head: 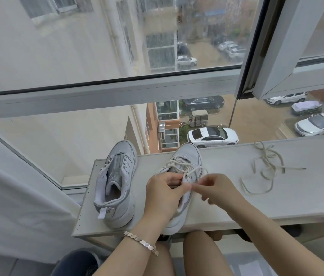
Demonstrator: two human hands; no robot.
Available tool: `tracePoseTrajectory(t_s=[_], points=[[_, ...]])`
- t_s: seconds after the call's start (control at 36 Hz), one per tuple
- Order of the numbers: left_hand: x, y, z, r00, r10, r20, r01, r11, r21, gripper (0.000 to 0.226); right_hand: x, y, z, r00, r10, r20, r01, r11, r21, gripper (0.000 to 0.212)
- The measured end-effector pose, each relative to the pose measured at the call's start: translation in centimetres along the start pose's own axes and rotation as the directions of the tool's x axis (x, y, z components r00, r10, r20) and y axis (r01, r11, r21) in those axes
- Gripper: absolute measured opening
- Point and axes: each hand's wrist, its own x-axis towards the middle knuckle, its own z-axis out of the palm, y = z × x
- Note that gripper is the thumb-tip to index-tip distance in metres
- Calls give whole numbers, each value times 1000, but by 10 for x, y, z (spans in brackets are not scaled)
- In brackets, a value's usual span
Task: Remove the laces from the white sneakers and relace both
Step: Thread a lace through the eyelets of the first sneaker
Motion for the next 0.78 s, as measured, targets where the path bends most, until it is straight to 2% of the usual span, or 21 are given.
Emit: tracePoseTrajectory(t_s=[0.03, 0.06, 0.11, 0.17, 0.25, 0.36, 0.5, 0.67, 0.69, 0.72, 0.78], points=[[0, -1, -1, 1000, 8, 15, -8, 1000, -5, 22, 0, -1, 0, 985, -157, -78, 145, 980, -137, 13], [1, -2, -2, 999, 13, 32, -13, 1000, -8, 21, -1, -4, 0, 948, -305, -95, 278, 934, -227, 11], [1, -1, -4, 997, 18, 74, -18, 1000, -6, 27, 1, -10, 2, 887, -462, 14, 441, 838, -323, 17], [1, -1, -8, 994, 11, 110, -10, 1000, -12, 40, 3, -12, 1, 863, -490, 123, 497, 781, -378, 23], [1, -1, -11, 993, -6, 119, 10, 1000, -30, 48, 7, -14, -3, 819, -545, 180, 564, 704, -432, 24], [1, -1, -9, 995, -15, 97, 19, 999, -39, 46, 9, -17, -11, 733, -636, 242, 656, 565, -501, 21], [1, -2, -7, 996, -30, 90, 31, 999, -13, 32, 11, -21, -11, 631, -741, 232, 700, 414, -582, 8], [-4, 0, 2, 1000, 0, -31, 0, 1000, 1, 19, 3, -21, 2, 539, -832, 131, 721, 376, -582, 6], [-5, 1, 4, 999, 6, -54, -6, 1000, 1, 16, -1, -22, 4, 548, -832, 89, 722, 417, -552, 8], [-5, 2, 6, 997, 9, -77, -8, 1000, 8, 13, -7, -25, 5, 588, -809, 18, 711, 506, -488, 14], [-5, 2, 9, 993, 10, -118, -5, 999, 37, 12, -23, -33, 7, 674, -731, -105, 695, 676, -245, 24]])
